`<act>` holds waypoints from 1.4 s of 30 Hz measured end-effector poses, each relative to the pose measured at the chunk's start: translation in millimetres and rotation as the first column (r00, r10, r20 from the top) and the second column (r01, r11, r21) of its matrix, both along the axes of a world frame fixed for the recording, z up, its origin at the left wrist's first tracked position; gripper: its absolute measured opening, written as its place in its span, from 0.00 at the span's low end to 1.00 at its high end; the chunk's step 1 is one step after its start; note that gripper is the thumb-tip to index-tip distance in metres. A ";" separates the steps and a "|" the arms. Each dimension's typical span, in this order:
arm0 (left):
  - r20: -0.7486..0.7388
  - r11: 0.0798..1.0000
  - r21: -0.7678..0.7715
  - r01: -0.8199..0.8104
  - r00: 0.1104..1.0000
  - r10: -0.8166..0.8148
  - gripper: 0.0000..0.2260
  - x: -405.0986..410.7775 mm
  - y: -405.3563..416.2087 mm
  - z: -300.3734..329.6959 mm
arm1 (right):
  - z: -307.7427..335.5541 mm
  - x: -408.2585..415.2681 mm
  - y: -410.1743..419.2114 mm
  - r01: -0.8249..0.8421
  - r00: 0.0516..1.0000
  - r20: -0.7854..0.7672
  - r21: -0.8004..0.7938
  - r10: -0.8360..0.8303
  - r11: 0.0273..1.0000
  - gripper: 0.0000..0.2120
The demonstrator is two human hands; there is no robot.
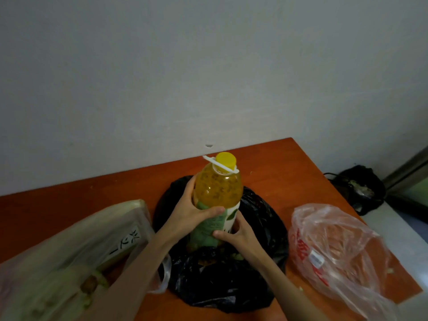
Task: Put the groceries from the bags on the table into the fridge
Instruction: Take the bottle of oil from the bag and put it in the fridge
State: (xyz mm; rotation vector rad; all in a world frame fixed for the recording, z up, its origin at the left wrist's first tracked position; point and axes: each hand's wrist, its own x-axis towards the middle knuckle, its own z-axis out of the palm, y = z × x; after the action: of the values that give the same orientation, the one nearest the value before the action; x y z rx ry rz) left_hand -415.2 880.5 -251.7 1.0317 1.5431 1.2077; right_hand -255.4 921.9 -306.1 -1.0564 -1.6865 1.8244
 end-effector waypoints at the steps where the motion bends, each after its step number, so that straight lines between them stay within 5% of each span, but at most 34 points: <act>1: -0.032 1.000 0.002 0.011 0.999 -0.011 0.44 0.8 1.5 4.2 | 2.6 -0.3 -1.3 0.025 1.000 -0.013 0.003 -0.025 1.000 0.35; 7: -0.125 0.997 0.082 0.013 0.992 -0.002 0.44 5.0 24.0 67.2 | 58.0 0.9 9.5 0.177 0.971 -0.173 0.064 -0.164 0.982 0.27; 14: -0.256 0.920 0.270 0.284 0.942 -0.215 0.40 43.7 33.2 162.8 | 145.3 52.0 10.6 0.356 0.893 -0.353 0.172 -0.280 0.919 0.37; 22: -0.247 0.805 0.379 0.455 0.889 -0.386 0.35 146.4 1.7 185.3 | 180.5 163.8 -53.7 0.461 0.845 -0.381 0.159 -0.376 0.873 0.39; 28: -0.276 0.690 0.402 0.602 0.798 -0.536 0.41 262.0 -39.0 212.0 | 209.3 275.0 -123.9 0.620 0.771 -0.357 0.234 -0.527 0.749 0.38; 35: -0.234 0.529 0.466 0.710 0.675 -0.700 0.33 424.1 -128.1 237.3 | 237.7 434.3 -241.4 0.738 0.673 -0.307 0.332 -0.673 0.587 0.42; 42: -0.234 0.280 0.486 0.828 0.431 -0.871 0.32 600.2 -220.7 240.6 | 242.8 586.1 -379.6 0.880 0.441 -0.306 0.334 -0.844 0.339 0.39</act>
State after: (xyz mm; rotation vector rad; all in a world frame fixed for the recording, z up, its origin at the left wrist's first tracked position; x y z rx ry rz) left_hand 185.0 659.9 -11.1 1.8419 0.2950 0.8170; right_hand 330.7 542.4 -63.3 -1.2719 -1.0037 0.6807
